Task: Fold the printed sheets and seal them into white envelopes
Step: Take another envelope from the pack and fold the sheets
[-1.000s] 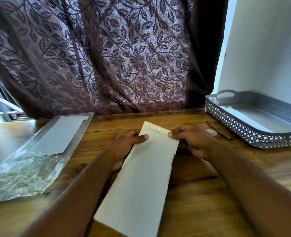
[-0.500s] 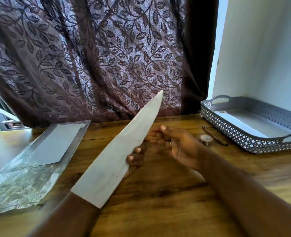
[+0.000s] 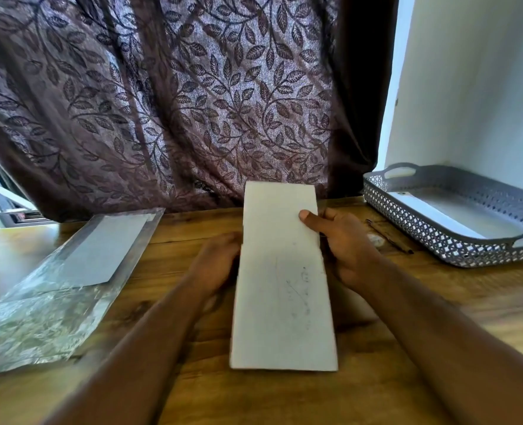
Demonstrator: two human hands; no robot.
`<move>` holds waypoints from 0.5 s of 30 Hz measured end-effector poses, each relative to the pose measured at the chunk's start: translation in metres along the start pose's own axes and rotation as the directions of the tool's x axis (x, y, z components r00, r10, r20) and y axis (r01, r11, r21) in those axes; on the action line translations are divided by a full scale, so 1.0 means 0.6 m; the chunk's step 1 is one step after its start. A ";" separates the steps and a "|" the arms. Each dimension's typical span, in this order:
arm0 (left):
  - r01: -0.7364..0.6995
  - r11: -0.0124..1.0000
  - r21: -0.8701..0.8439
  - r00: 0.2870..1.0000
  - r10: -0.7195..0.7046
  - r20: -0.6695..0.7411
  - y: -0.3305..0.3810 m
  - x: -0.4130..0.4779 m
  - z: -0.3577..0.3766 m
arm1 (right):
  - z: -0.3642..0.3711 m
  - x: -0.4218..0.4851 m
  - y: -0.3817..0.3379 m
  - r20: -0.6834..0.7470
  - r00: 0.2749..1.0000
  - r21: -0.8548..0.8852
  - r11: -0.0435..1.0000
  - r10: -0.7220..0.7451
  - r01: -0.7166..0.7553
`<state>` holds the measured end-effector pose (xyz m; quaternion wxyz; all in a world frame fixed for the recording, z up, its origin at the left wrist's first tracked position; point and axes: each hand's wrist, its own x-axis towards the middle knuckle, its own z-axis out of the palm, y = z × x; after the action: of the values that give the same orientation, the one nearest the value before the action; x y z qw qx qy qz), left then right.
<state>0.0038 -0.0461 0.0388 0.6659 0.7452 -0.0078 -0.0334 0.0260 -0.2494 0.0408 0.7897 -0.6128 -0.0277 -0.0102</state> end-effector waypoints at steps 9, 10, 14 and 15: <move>-0.045 0.908 0.416 0.977 0.127 -0.171 -0.029 0.027 -0.021 | -0.007 0.007 0.037 -0.024 0.999 -0.597 0.802 0.029 -0.038; -0.072 0.843 0.533 0.969 0.185 -0.162 -0.030 0.027 -0.020 | -0.006 0.008 0.036 -0.027 0.999 -0.656 0.754 0.035 -0.044; -0.090 0.660 0.746 0.951 0.279 -0.132 -0.032 0.026 -0.017 | 0.002 0.007 0.030 -0.010 0.998 -0.929 0.369 -0.058 0.012; -0.095 0.623 0.777 0.948 0.296 -0.121 -0.033 0.027 -0.016 | 0.004 0.007 0.030 -0.012 0.996 -0.960 0.279 -0.089 0.014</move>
<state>0.0196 -0.0351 0.0194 0.2858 0.9484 -0.0232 0.1352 0.0311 -0.2426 0.0239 0.2639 -0.9620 -0.0109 -0.0693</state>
